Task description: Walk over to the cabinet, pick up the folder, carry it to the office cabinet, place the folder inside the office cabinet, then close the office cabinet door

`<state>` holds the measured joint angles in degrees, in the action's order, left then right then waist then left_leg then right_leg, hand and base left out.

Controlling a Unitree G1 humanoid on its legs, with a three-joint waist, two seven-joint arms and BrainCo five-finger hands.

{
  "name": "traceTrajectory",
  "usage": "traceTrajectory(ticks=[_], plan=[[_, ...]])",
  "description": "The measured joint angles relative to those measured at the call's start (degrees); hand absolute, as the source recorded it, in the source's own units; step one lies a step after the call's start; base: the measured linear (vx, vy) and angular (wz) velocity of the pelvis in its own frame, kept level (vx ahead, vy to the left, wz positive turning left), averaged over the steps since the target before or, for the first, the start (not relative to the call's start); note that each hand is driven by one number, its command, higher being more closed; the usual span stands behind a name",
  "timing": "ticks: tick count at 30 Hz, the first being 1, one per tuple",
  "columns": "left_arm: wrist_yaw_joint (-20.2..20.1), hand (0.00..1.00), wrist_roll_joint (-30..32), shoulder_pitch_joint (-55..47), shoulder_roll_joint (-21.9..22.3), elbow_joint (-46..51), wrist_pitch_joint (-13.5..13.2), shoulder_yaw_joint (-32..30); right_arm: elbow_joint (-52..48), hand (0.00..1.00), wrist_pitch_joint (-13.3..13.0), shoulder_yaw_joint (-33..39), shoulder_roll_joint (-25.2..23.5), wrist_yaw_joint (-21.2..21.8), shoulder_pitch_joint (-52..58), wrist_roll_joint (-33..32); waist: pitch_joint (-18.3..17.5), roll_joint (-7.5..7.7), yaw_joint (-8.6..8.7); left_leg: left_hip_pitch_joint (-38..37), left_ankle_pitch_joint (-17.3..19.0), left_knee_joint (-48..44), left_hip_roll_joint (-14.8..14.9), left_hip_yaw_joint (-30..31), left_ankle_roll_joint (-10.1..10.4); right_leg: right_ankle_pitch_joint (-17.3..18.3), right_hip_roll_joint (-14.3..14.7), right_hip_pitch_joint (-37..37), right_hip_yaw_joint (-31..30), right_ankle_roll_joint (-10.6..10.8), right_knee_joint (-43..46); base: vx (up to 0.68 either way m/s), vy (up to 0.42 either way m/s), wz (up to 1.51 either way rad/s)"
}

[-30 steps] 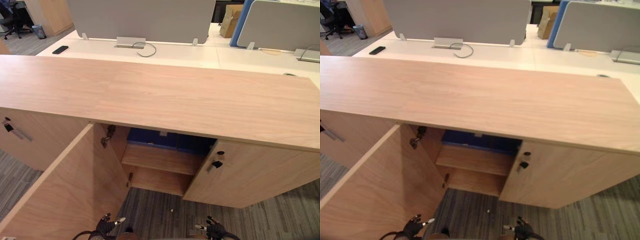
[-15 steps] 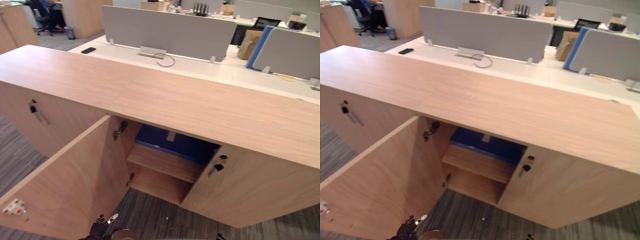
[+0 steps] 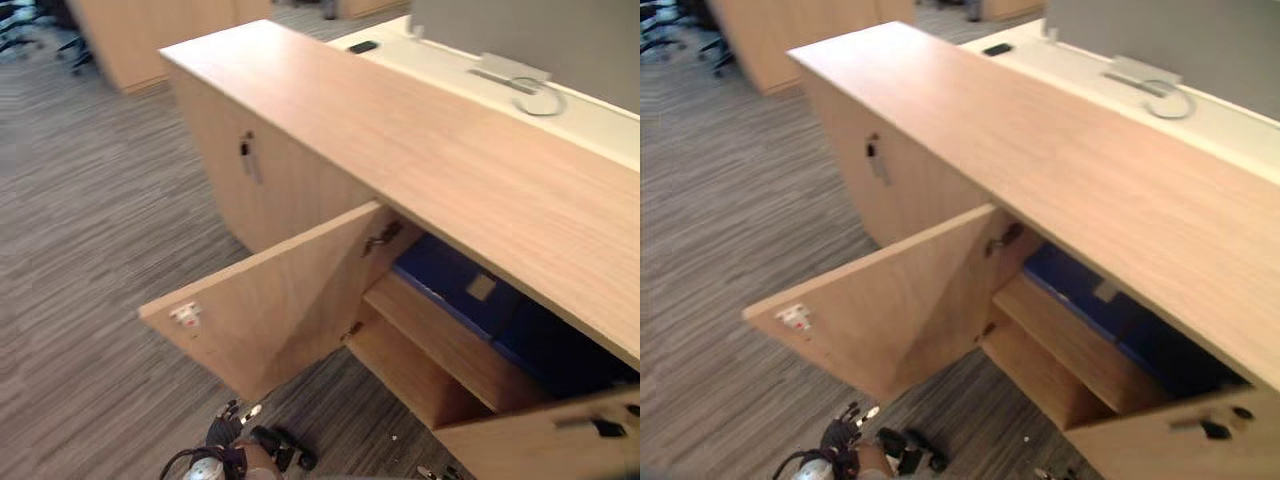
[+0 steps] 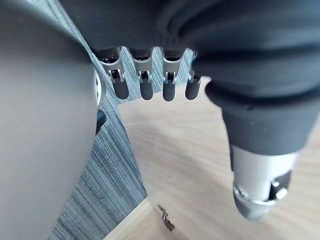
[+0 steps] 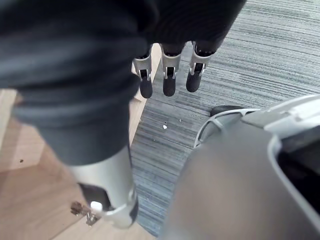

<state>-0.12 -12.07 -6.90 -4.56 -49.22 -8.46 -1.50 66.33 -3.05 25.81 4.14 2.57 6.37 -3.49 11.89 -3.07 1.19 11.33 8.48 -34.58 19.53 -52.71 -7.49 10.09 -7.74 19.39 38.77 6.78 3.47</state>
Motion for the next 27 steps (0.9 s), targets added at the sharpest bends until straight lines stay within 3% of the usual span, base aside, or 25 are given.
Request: traceTrajectory(ticks=[2,3,4,6,8,9,10,16,27], plan=[[-0.46,0.0,-1.5,-0.29,0.17,2.4,0.04,2.19,0.81,0.0,-0.03,0.0,0.25,-0.25,-0.5,-0.11,0.03,-0.16,0.36,1.17,-3.92,8.02,-6.79,5.31,3.84,0.55,-0.34,0.02,4.29,-0.47,0.05,-0.07,-0.051,1.37],[-0.96,0.0,-2.14,-0.18,0.54,3.74,0.06,3.78,1.05,0.0,-0.02,-0.26,0.27,-0.37,-0.41,-0.1,-0.39,0.62,1.39,1.78,-4.66,13.88,-11.25,9.29,8.65,0.67,-1.81,-0.84,8.8,-0.58,0.37,-0.12,-0.092,1.38],[-1.7,0.0,-3.1,-0.97,1.21,4.12,0.24,4.93,1.12,0.0,-0.07,-0.11,0.98,-0.39,-0.38,-0.12,-0.64,-0.59,1.34,1.27,-0.36,10.23,-11.01,8.77,4.13,0.8,-2.53,-1.63,11.33,-0.14,2.51,-0.12,-0.098,1.17],[-2.89,0.0,-4.25,-1.2,1.8,4.09,0.66,5.02,0.4,0.0,0.01,1.37,0.67,-0.53,-0.04,-0.41,-0.67,-1.2,1.87,-2.95,2.26,12.17,-12.02,10.18,4.72,1.56,-4.56,-2.6,13.35,-0.72,7.72,-0.02,-0.065,0.72],[-4.02,0.0,-4.97,-0.53,2.18,3.99,0.75,5.18,-1.17,0.0,0.21,3.1,-0.3,-0.53,0.34,-1.85,0.47,-1.43,2.48,-5.23,-2.0,19.22,-15.32,11.55,0.86,2.41,-5.94,-3.13,14.39,-2.33,12.07,-0.03,-0.026,0.64],[-4.3,0.0,-5.8,-0.62,2.04,3.53,0.77,5.27,-1.5,0.0,0.23,3.45,-0.58,-0.49,0.74,-2.11,0.24,-1.18,2.54,-5.9,-3.97,22.68,-16.74,12.17,0.56,3.05,-6.23,-4.04,13.89,-3.86,12.67,-0.07,0.027,0.31],[-4.63,0.0,-6.09,-0.81,1.79,3.26,0.81,5.22,-1.69,0.0,0.21,3.38,-0.88,-0.44,0.76,-2.11,0.03,-0.64,2.23,-5.97,-5.19,24.98,-18.01,12.24,0.53,3.58,-6.15,-4.42,12.83,-4.1,11.39,-0.08,0.042,0.23],[-5.28,0.0,-5.44,-1.04,1.34,1.39,1.32,4.26,-2.86,0.0,0.72,3.42,-0.84,-0.29,1.07,-2.09,0.08,-1.46,2.54,-9.55,-10.27,33.78,-20.87,11.16,0.89,4.52,-6.33,-4.62,11.14,-2.62,10.71,-0.11,0.031,-0.08],[-4.84,0.0,-3.55,1.33,-0.11,0.27,2.1,-3.35,-3.12,0.0,0.74,4.62,-1.27,0.0,1.66,-2.06,-0.94,-1.59,2.7,-10.68,-14.96,39.13,-20.48,9.35,1.35,4.08,-5.42,-6.68,9.36,-0.71,11.88,-0.07,-0.036,-0.1]])
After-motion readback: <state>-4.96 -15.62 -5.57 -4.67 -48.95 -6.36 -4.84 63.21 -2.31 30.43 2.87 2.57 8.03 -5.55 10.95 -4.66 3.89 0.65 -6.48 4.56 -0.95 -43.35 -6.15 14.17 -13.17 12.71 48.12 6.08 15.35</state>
